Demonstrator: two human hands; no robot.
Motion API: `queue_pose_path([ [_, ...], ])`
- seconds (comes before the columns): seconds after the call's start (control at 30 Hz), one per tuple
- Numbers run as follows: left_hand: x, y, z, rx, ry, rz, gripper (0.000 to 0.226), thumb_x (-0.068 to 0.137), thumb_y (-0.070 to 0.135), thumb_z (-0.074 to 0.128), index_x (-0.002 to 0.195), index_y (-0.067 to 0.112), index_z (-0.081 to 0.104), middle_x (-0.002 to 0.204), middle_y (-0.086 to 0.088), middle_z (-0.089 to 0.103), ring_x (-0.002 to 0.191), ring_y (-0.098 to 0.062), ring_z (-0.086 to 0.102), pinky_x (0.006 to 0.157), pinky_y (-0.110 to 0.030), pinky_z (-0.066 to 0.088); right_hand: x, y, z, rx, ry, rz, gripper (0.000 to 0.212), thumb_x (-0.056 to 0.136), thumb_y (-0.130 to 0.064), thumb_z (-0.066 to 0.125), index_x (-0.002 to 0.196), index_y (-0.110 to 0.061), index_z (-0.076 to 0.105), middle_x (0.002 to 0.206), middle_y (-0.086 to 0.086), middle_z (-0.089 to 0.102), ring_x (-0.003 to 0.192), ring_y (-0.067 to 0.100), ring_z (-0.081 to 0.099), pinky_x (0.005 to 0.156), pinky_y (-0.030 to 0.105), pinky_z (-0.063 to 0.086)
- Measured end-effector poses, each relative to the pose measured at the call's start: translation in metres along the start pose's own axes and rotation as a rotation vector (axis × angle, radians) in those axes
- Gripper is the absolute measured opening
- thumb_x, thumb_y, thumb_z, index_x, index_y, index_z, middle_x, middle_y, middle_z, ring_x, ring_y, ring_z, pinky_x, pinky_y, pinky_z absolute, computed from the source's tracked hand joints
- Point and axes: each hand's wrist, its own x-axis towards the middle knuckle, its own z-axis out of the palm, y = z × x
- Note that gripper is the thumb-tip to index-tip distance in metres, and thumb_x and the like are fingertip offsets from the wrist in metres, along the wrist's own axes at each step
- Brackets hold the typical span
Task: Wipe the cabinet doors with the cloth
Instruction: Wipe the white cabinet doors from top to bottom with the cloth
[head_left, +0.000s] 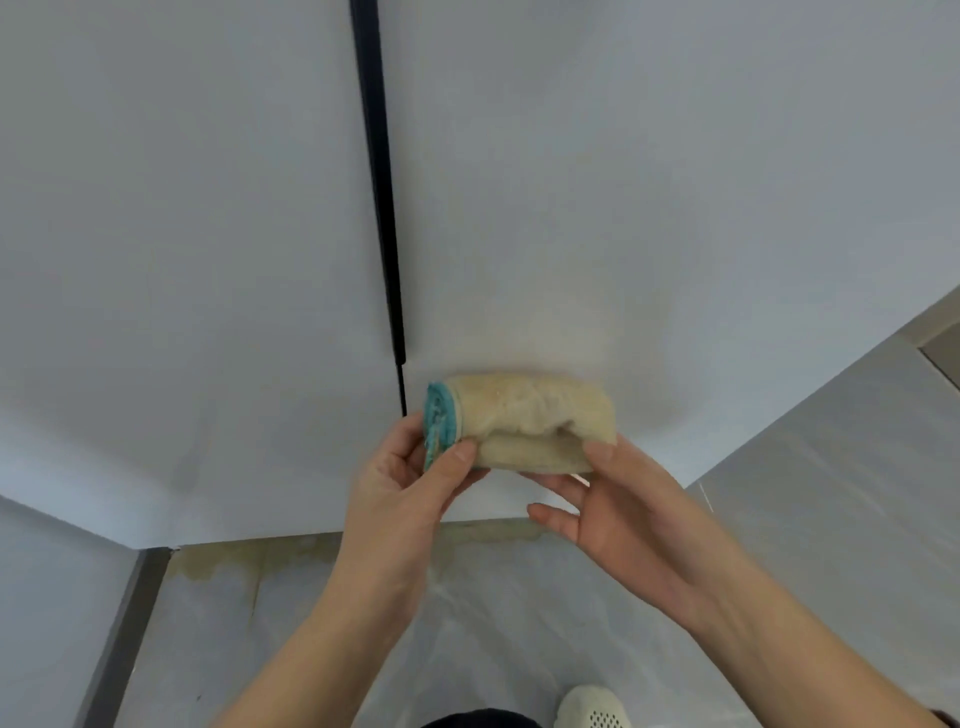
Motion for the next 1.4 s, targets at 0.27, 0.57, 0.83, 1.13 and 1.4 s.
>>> queue_pose_path([
  [0.27, 0.012, -0.12, -0.049, 0.093, 0.145, -0.505, 0.023, 0.088, 0.008, 0.066, 0.11, 0.002, 0.062, 0.106, -0.017, 0.07, 0.086, -0.025, 0.071, 0.067, -0.027, 0.06, 0.02, 0.088, -0.083, -0.022, 0.31, 0.271, 0.022, 0.09, -0.004, 0.06, 0.112, -0.007, 0.061, 0.095, 0.011, 0.07, 0.083, 0.022, 0.07, 0.071, 0.032, 0.06],
  [0.57, 0.071, -0.219, -0.092, 0.097, 0.397, -0.813, 0.038, 0.089, -0.007, 0.062, 0.125, -0.013, 0.051, 0.118, -0.029, 0.06, 0.083, -0.03, 0.064, 0.051, -0.028, 0.059, 0.104, 0.177, -0.165, -0.315, 0.512, 0.542, 0.02, 0.094, -0.004, 0.059, 0.112, 0.004, 0.057, 0.092, 0.016, 0.066, 0.072, 0.021, 0.067, 0.053, 0.023, 0.054],
  [0.83, 0.111, -0.244, -0.097, 0.052, 0.478, -0.757, 0.036, 0.085, -0.009, 0.066, 0.119, -0.012, 0.054, 0.107, -0.024, 0.061, 0.086, -0.031, 0.064, 0.047, -0.03, 0.058, 0.136, 0.184, -0.179, -0.264, 0.675, 0.478, 0.005, 0.09, -0.004, 0.063, 0.09, -0.001, 0.059, 0.084, 0.016, 0.065, 0.065, 0.025, 0.066, 0.055, 0.029, 0.055],
  [1.13, 0.101, -0.211, -0.084, 0.047, 0.441, -0.659, 0.026, 0.085, -0.008, 0.066, 0.11, -0.011, 0.058, 0.101, -0.022, 0.064, 0.088, -0.031, 0.066, 0.055, -0.03, 0.06, 0.12, 0.154, -0.152, -0.224, 0.669, 0.395, 0.005, 0.09, -0.006, 0.064, 0.085, -0.007, 0.062, 0.072, 0.008, 0.068, 0.054, 0.014, 0.068, 0.052, 0.023, 0.049],
  [1.4, 0.072, -0.136, -0.053, 0.057, 0.235, -0.51, 0.027, 0.087, 0.001, 0.067, 0.11, -0.012, 0.061, 0.105, -0.023, 0.069, 0.079, -0.027, 0.073, 0.064, -0.027, 0.061, 0.076, 0.085, -0.111, -0.247, 0.514, 0.237, 0.005, 0.091, -0.009, 0.064, 0.094, -0.007, 0.068, 0.079, 0.004, 0.075, 0.073, 0.018, 0.073, 0.062, 0.023, 0.051],
])
